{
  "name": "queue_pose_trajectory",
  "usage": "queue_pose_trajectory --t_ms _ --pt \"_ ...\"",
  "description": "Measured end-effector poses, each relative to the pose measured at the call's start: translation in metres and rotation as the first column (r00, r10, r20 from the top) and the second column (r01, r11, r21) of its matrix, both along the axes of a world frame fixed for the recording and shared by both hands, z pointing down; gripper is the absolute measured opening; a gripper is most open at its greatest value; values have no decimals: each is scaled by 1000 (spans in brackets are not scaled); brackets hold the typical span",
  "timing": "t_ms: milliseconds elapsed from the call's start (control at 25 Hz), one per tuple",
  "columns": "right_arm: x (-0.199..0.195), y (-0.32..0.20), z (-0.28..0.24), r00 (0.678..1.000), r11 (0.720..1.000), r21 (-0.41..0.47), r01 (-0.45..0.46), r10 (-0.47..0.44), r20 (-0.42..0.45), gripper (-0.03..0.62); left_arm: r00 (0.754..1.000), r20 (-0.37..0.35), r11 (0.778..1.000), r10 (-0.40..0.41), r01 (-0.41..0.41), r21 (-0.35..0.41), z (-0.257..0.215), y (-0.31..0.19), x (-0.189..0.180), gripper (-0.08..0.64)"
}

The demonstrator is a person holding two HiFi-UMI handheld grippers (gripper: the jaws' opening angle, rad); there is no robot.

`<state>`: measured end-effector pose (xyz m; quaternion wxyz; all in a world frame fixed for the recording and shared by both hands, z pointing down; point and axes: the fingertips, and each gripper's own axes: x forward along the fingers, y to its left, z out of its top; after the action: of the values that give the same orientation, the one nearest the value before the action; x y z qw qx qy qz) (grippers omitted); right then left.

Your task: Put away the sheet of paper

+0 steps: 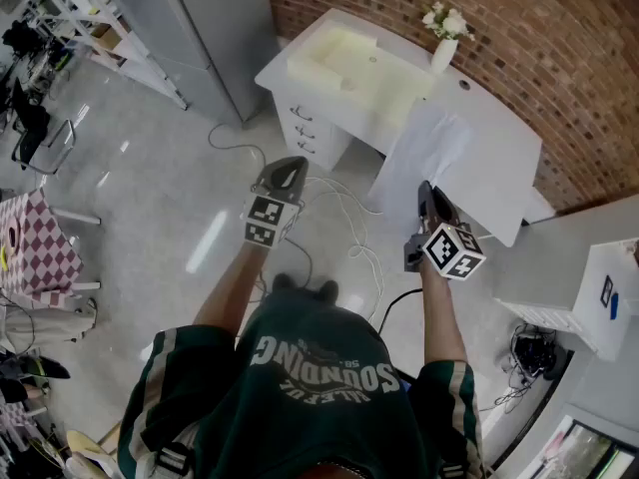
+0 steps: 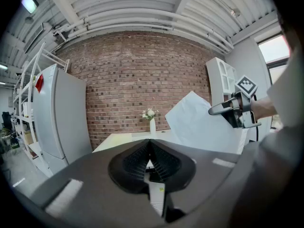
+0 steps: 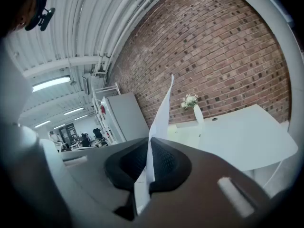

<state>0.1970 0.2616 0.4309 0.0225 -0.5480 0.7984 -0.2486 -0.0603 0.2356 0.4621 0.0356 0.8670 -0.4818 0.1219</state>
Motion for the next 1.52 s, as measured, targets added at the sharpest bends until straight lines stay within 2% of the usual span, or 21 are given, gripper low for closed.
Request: queue_pose_trajectory --t_ms 240,600,840,1160,1520 --pt "7 16 3 999 999 10 -41 41 3 1 999 -8 999 42 -42 1 0 5 8 11" --pt "10 13 9 1000 1000 -7 -8 8 19 1 999 -32 1000 -9 8 -23 3 12 6 11" --pt "1 -9 11 1000 1000 -12 21 -21 16 0 998 -43 999 -41 40 -28 11 -5 -3 11" --pt "-7 -75 7 1000 1000 -1 14 -14 16 0 998 -54 999 -18 16 -33 22 -77 2 11" --pt "-17 -186 11 1000 1000 -26 -13 14 10 2 997 -64 999 37 -39 -35 24 -193 7 11"
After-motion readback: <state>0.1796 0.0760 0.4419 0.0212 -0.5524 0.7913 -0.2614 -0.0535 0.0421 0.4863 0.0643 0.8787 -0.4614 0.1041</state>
